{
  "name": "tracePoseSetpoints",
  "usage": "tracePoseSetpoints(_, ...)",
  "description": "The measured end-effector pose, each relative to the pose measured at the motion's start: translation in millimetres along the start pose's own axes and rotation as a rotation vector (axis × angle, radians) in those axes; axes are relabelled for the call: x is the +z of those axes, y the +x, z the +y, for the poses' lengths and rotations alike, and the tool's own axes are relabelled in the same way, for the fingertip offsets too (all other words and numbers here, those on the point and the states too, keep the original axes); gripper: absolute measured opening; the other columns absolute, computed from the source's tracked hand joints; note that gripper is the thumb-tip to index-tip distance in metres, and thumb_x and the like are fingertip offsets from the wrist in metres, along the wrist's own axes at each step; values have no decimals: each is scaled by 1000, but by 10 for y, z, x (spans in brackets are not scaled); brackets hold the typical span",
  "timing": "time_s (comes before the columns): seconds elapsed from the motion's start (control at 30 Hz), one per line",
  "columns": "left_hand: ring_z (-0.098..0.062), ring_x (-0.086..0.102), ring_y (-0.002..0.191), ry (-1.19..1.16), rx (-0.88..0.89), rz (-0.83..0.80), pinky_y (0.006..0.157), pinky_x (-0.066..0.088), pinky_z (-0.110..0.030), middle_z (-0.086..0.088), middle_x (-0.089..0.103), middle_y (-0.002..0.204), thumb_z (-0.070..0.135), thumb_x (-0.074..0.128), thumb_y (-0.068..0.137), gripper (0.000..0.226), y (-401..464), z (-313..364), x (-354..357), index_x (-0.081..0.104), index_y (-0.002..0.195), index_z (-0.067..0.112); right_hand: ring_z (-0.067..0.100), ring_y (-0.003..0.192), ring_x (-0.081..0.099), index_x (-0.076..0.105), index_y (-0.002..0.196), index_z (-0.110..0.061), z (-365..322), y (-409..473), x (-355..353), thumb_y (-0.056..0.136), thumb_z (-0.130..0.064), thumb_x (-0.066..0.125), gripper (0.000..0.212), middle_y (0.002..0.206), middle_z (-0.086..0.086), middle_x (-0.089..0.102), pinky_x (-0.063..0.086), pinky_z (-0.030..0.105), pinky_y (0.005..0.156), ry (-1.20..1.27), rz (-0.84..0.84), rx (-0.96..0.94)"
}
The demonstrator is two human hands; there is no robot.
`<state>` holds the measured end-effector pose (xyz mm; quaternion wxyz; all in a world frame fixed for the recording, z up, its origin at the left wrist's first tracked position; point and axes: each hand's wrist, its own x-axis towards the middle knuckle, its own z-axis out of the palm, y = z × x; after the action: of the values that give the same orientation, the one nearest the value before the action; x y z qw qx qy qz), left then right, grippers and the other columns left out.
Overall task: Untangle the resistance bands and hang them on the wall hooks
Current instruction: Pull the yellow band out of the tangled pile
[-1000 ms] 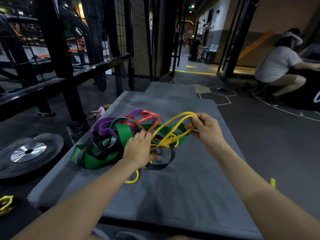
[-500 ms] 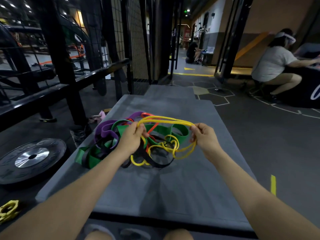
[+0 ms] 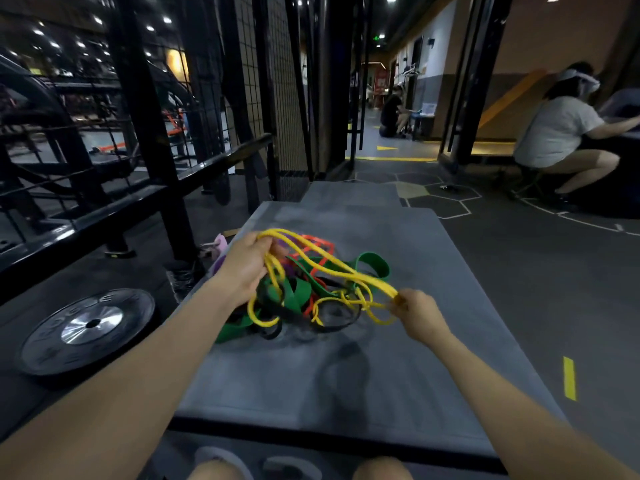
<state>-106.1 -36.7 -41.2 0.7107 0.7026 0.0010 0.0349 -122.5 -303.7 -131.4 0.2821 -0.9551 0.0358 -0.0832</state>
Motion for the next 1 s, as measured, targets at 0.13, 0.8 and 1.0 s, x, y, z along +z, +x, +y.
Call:
tracePoseSetpoints(0.13, -15, 53, 70, 362, 17, -85, 76, 45, -32, -5, 54, 82, 7, 36, 99, 25, 11, -105, -92, 52, 81, 12, 30, 68, 63, 59, 77, 0, -266, 67, -226, 88, -17, 61, 20, 71, 16, 65, 47, 34, 66, 279, 141, -93)
tracePoseSetpoints(0.8, -4, 41, 41, -380, -188, -215, 37, 34, -15, 4, 42, 53, 16, 35, 100, 28, -117, 423, 62, 50, 77, 12, 5, 44, 57, 52, 77, -8, -1257, 65, -578, 95, -16, 50, 20, 60, 5, 56, 53, 19, 51, 913, 99, -234)
tracePoseSetpoints(1.0, -9, 46, 66, -392, -253, -191, 67, 40, -24, 2, 45, 67, 17, 34, 100, 29, -198, 360, 258, 54, 79, 13, 13, 51, 58, 53, 75, -6, -1175, 96, -568, 93, -17, 54, 21, 62, 6, 58, 57, 39, 65, 727, 83, -204)
